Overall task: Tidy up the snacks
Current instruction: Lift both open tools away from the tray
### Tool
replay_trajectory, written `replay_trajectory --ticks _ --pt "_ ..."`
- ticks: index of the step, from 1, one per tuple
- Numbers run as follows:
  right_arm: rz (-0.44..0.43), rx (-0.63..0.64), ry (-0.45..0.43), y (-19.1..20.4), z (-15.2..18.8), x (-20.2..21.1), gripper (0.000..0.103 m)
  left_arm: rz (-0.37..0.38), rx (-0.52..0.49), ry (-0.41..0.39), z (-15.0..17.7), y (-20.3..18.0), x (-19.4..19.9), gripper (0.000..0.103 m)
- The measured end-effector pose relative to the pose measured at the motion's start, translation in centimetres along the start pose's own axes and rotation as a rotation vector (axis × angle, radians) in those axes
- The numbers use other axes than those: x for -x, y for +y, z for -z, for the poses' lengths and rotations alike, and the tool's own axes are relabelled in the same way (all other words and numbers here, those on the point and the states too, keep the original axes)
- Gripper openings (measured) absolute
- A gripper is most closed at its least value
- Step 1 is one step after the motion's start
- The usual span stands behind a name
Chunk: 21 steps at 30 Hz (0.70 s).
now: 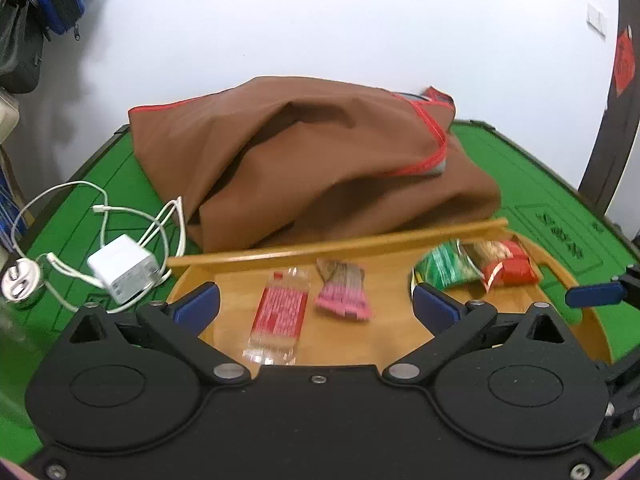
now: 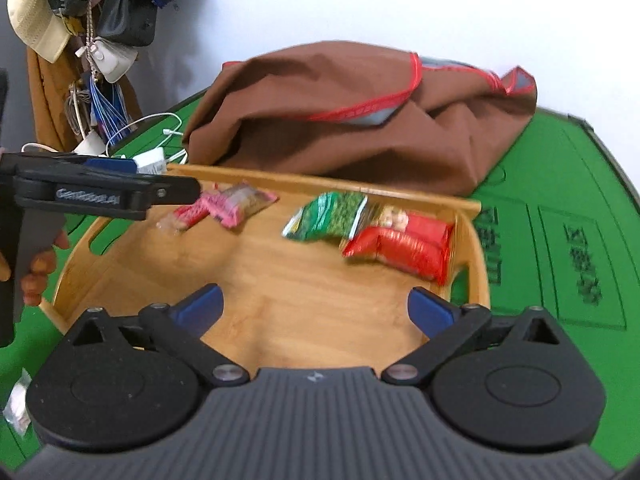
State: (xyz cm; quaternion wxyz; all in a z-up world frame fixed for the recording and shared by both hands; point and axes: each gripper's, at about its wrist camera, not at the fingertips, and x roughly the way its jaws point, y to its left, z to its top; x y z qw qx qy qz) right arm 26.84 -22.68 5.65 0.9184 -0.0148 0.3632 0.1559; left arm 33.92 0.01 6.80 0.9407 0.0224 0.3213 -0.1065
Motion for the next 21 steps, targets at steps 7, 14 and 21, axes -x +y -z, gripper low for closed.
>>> replay_trajectory --ticks 7,14,21 --pt "0.012 -0.013 -0.001 0.5 1.5 1.8 0.103 0.020 -0.023 0.008 1.7 -1.1 3.5 0.103" --pt "0.018 0.012 -0.020 1.3 3.5 4.3 0.103 0.038 -0.041 -0.018 3.5 -2.1 7.2 0.103" --pt "0.027 0.028 -0.014 2.2 5.9 6.3 0.103 0.068 -0.056 -0.026 5.3 -2.2 9.8 0.103"
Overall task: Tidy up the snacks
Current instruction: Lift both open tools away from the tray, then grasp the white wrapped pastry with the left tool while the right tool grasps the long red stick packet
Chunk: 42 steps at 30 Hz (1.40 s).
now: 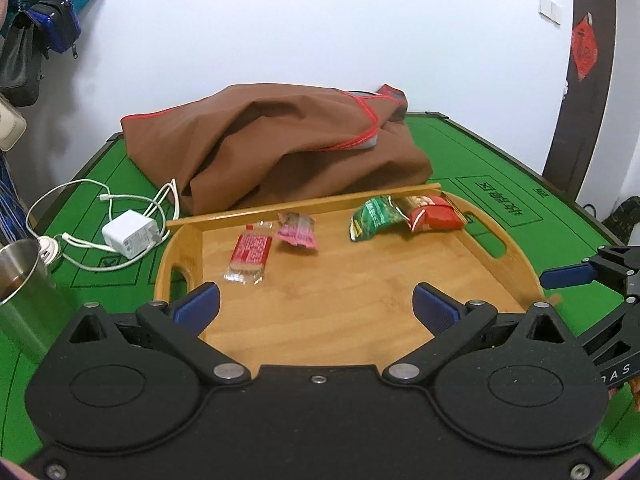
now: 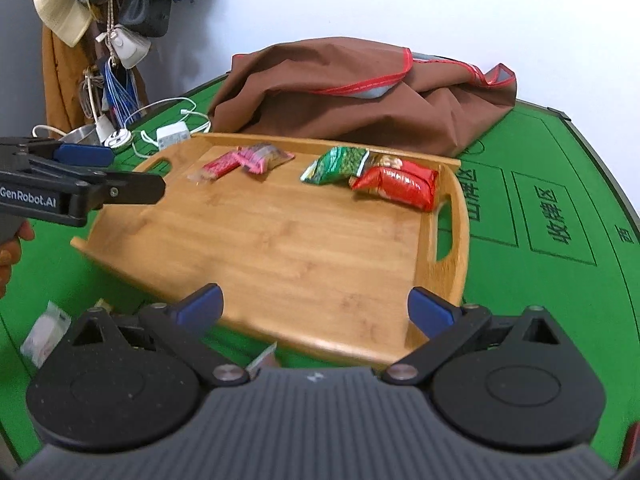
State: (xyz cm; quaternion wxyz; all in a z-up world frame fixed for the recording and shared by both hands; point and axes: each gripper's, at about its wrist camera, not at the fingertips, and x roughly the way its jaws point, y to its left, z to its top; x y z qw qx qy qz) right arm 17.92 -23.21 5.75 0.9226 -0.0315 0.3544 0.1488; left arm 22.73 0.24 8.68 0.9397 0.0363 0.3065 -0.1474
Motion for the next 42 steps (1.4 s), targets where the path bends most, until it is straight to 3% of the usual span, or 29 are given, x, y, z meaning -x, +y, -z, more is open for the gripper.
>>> replay_trajectory --ticks 20,26,33,38,42 --pt "-0.051 -0.035 -0.016 0.8 4.7 4.1 0.103 0.017 0.057 -0.004 7.2 2.2 7.1 0.103" --pt "-0.004 -0.021 -0.024 1.3 6.9 4.9 0.103 0.014 0.056 0.000 10.1 2.9 8.4 0.103" --pt "0.039 -0.049 0.001 1.0 9.4 5.1 0.103 -0.012 0.126 0.055 12.9 4.6 8.2 0.103" --pt "0.121 -0.008 -0.021 1.1 10.5 5.7 0.103 -0.029 0.142 0.071 14.2 5.0 8.1 0.103" --pt "0.111 0.004 -0.008 0.7 10.9 5.8 0.103 -0.012 0.157 0.088 14.8 4.9 7.9 0.103"
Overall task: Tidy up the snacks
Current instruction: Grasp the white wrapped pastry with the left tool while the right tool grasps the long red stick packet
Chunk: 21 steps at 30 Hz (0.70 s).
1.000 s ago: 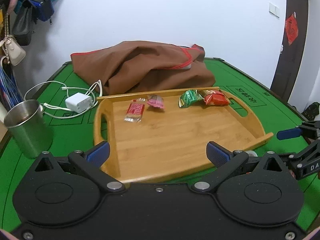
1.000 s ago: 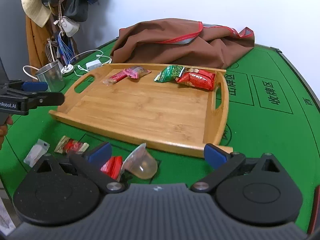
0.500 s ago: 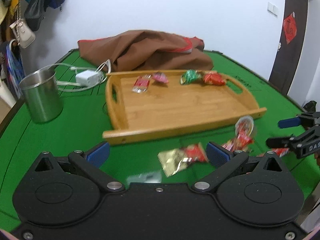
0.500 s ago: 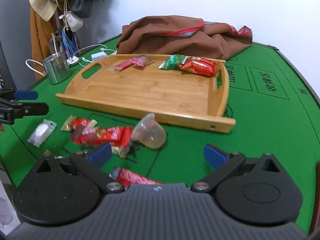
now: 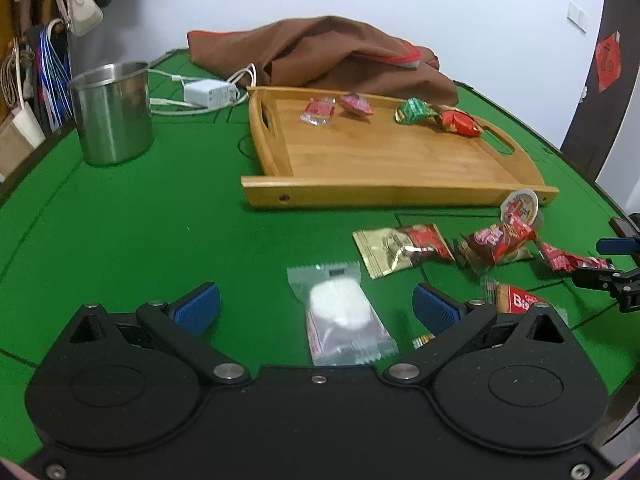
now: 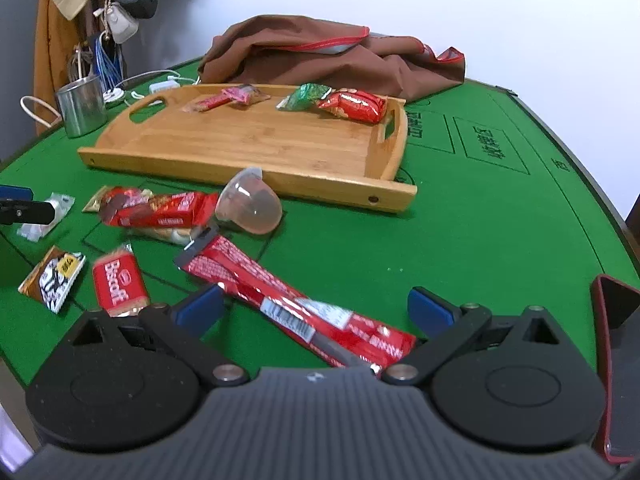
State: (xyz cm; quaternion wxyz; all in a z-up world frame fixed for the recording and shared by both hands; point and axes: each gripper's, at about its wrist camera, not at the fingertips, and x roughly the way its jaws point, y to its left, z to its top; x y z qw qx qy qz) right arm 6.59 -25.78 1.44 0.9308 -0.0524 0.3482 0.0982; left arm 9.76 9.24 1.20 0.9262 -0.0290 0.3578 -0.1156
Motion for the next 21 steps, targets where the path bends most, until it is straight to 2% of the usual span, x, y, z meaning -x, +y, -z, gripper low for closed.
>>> replay_trajectory --ticks 7,10,12,14,15,17,21 --pt "-0.008 0.093 0.012 0.2 -0.2 -0.9 0.103 -0.002 -0.033 -0.005 0.3 -1.0 0.1 0.103" --pt "-0.025 0.080 0.007 0.2 -0.3 -1.3 0.102 0.003 -0.041 0.001 0.4 -1.4 -0.1 0.103" --pt "-0.073 0.050 0.005 -0.2 -0.3 -1.2 0.087 -0.001 -0.048 0.007 0.5 -1.6 -0.1 0.103" --pt "-0.065 0.051 -0.004 -0.2 -0.3 -0.9 0.072 -0.005 -0.058 0.001 0.6 -1.7 0.0 0.103" --pt "-0.070 0.051 -0.005 -0.2 -0.2 -0.7 0.068 -0.007 -0.060 0.002 0.6 -1.7 0.0 0.103" --pt "-0.056 0.061 -0.014 -0.1 -0.1 -0.4 0.049 -0.007 -0.054 0.005 0.6 -1.6 0.0 0.103" --pt "-0.051 0.067 -0.037 -0.2 0.3 -0.1 0.038 -0.004 -0.037 -0.005 0.6 -1.5 0.0 0.103"
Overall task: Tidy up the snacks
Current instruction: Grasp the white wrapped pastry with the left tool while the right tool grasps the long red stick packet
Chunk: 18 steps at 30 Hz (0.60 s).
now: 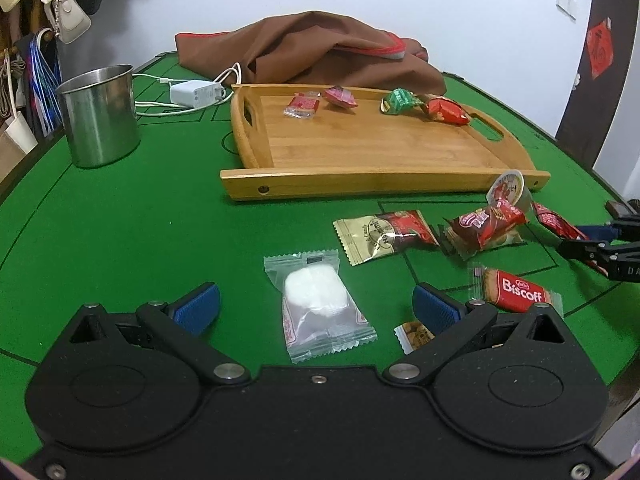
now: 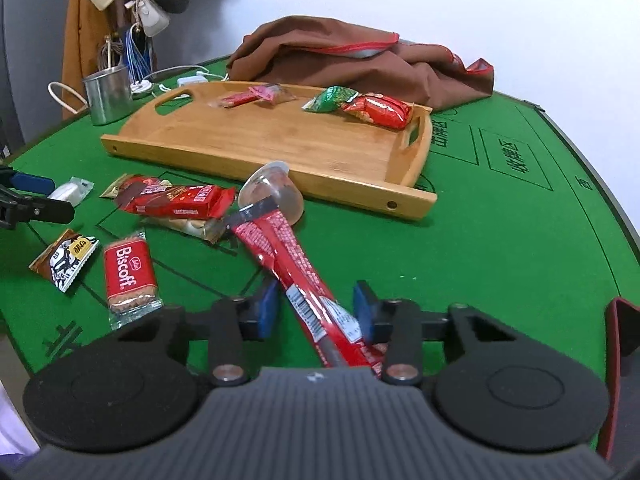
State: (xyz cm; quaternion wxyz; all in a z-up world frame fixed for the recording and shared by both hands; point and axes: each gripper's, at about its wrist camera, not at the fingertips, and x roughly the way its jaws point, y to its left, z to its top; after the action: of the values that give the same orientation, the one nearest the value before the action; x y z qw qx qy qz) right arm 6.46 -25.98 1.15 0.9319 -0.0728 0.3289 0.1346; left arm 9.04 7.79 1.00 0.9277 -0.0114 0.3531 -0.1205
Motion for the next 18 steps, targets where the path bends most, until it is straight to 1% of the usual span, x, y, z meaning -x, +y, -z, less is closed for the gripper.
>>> replay_trajectory --ticks 1,2,5,10,11,12,13,14,15,18 --pt "0.014 -0.002 -0.009 0.1 0.1 0.1 0.024 -0.003 0.002 -0.003 0.0 0.0 0.0 0.103" --pt "0.026 0.001 -0.014 0.1 0.3 0.2 0.021 -0.006 0.001 -0.005 0.0 0.0 0.1 0.103" --pt "0.019 -0.024 -0.027 -0.2 0.5 0.4 0.021 -0.012 -0.016 -0.005 0.0 -0.3 0.1 0.102" --pt "-0.049 -0.080 -0.041 -0.7 0.4 1.2 0.021 -0.003 -0.039 -0.010 -0.1 -0.8 0.3 0.091" --pt "-0.061 -0.085 -0.048 -0.7 0.4 1.4 0.021 -0.001 -0.038 -0.012 -0.2 -0.8 0.3 0.086" --pt "-0.068 -0.082 -0.054 -0.6 0.3 1.6 0.021 -0.005 -0.031 -0.010 -0.3 -0.7 0.2 0.078" --pt "-0.069 -0.076 -0.060 -0.5 0.2 1.8 0.021 -0.011 -0.023 -0.006 -0.3 -0.6 0.1 0.074" --pt "-0.070 -0.070 -0.065 -0.3 0.2 2.0 0.021 -0.019 -0.016 -0.002 -0.4 -0.5 0.1 0.062" --pt "-0.073 -0.065 -0.068 -0.2 0.2 2.1 0.021 -0.028 -0.016 -0.001 -0.4 -0.4 0.0 0.054" --pt "-0.097 -0.073 -0.069 -0.2 0.2 2.2 0.021 -0.061 -0.062 -0.005 -0.2 -0.8 0.2 0.045"
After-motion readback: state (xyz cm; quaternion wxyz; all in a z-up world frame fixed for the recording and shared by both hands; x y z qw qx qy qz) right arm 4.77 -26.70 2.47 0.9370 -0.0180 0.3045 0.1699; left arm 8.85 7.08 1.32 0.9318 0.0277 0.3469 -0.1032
